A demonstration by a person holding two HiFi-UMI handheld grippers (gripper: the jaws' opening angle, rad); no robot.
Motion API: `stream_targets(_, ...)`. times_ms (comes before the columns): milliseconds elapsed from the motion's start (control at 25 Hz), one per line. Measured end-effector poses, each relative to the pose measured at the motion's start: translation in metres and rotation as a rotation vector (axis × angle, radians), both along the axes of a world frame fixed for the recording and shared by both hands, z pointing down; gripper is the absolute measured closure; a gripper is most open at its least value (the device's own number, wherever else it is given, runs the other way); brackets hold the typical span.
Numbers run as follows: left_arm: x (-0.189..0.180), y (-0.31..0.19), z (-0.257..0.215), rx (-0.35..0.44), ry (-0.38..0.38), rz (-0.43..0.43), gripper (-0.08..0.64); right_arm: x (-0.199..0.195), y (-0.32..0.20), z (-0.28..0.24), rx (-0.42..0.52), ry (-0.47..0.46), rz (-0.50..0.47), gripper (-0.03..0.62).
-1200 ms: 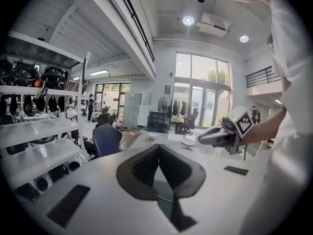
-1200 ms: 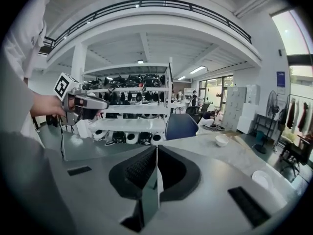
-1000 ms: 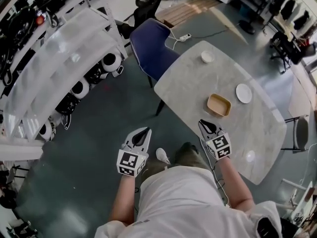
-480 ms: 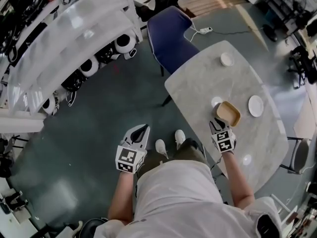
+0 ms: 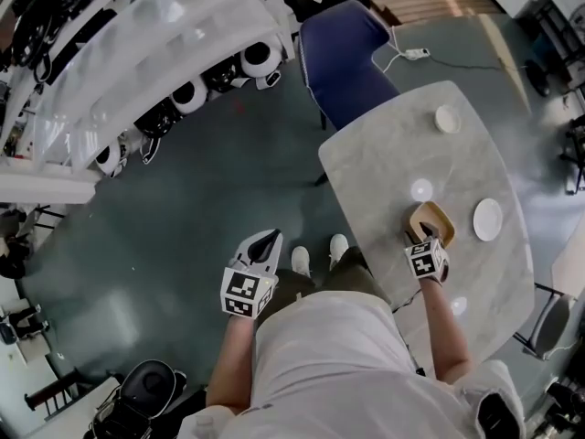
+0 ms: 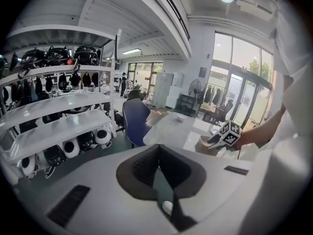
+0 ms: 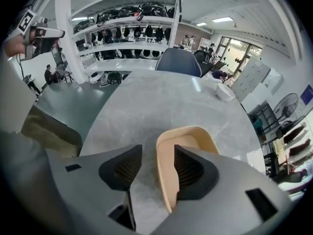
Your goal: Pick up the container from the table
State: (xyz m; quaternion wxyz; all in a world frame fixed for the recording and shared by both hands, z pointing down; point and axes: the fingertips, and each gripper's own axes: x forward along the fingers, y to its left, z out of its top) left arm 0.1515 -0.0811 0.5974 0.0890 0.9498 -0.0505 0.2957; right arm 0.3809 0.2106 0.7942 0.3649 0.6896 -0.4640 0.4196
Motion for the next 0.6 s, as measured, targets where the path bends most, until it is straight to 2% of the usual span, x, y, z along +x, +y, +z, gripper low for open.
stream_targets(320, -0.003, -0.005, -0.001, 0.002, -0.044, -0.110, 0.558, 0.012, 0.000, 0.029, -0.090, -0.053, -0.071, 0.373)
stream_targets(600, -0.021, -0.006, 0.003, -0.003, -0.041, -0.154, 0.558, 0.013, 0.002, 0.039, -0.123, -0.066, -0.085, 0.377)
